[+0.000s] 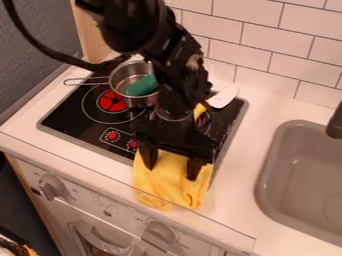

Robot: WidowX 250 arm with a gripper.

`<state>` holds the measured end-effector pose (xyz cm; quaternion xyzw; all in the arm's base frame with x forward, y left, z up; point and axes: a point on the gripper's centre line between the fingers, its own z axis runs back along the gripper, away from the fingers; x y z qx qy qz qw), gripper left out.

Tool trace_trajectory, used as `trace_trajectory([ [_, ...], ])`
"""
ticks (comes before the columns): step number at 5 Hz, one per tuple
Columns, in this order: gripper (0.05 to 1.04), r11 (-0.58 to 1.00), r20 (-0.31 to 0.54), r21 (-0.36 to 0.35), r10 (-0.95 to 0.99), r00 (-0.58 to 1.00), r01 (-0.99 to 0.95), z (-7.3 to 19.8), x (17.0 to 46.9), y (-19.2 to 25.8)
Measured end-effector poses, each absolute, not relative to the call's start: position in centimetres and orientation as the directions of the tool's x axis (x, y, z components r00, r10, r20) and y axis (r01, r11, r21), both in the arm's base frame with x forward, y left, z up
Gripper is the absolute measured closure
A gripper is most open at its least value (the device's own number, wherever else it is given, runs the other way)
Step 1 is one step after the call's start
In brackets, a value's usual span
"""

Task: Move the yellow cloth to the bottom right corner of the burner

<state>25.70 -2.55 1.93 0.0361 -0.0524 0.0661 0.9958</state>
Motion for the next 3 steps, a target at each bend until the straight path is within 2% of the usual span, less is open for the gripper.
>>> trace_trajectory([
  [1, 0.083, 0.995, 0.131, 0.031, 0.094, 0.987, -0.099, 3.4, 25.7, -3.4],
  [2, 0.083, 0.998, 0.195, -0.019, 0.065, 0.979, -0.063, 6.3, 26.8, -4.4],
  [3, 0.083, 0.998, 0.217, -0.035, 0.052, 0.975, -0.046, 7.8, 27.4, -4.7],
])
